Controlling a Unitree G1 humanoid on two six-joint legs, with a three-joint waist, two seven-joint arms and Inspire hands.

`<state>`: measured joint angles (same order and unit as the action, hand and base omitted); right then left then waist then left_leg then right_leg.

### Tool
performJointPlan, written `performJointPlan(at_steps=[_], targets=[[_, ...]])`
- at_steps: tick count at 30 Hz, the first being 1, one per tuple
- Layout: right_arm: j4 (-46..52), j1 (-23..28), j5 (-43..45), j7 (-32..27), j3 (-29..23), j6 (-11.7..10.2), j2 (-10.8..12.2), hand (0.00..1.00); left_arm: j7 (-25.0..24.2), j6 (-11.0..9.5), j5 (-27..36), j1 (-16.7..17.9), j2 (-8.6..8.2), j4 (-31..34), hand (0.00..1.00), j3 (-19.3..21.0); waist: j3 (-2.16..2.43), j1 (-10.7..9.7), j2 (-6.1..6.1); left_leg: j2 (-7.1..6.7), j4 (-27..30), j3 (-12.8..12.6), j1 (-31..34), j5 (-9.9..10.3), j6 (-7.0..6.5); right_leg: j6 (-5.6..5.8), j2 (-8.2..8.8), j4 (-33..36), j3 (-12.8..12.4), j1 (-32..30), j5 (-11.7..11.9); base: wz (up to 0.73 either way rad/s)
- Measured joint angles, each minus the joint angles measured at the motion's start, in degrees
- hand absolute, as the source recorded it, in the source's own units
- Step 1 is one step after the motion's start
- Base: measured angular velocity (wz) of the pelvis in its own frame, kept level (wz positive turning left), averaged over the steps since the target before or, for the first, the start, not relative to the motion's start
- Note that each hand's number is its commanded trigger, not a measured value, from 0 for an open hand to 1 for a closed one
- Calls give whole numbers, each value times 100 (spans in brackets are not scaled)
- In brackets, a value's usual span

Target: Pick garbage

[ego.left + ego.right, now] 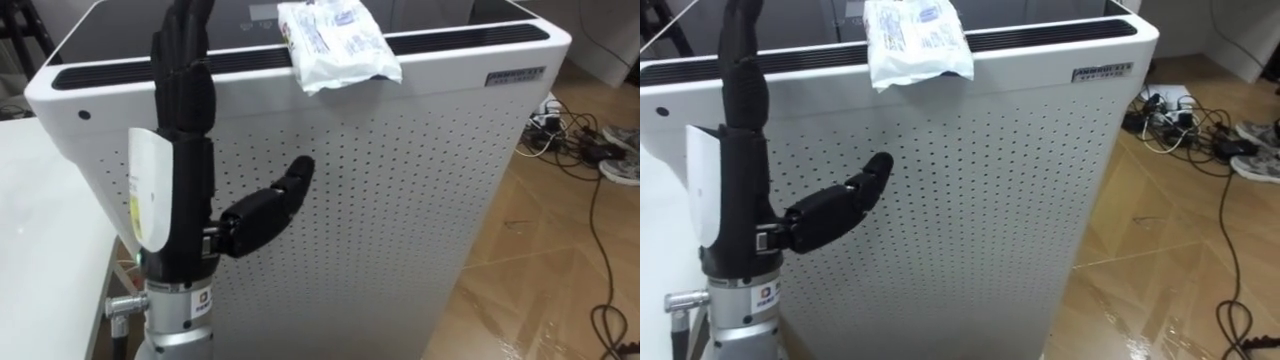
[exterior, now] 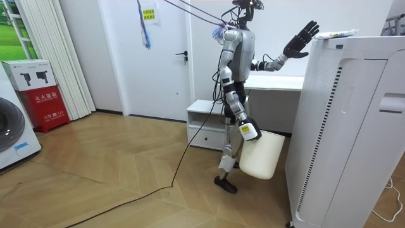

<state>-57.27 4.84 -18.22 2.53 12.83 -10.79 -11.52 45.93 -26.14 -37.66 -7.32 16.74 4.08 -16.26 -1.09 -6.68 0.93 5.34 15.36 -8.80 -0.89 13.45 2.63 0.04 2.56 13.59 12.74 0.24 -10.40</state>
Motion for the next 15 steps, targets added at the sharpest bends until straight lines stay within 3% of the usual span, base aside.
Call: performJointPlan(at_steps=[9,15], targets=[[-32,11,-42,71,-4,124,3,100,-32,367,-365,-162,5,0,0,-10,16,-125,125,-3,-1,0,9,0,0,4,7,-4,3,-6,13,0],[-75,23,-41,66,-54,211,5,100,-26,442,-565,-297,5,10,0,-7,28,-132,150,0,-67,-1,-79,0,0,10,-14,-104,-4,88,42,0]])
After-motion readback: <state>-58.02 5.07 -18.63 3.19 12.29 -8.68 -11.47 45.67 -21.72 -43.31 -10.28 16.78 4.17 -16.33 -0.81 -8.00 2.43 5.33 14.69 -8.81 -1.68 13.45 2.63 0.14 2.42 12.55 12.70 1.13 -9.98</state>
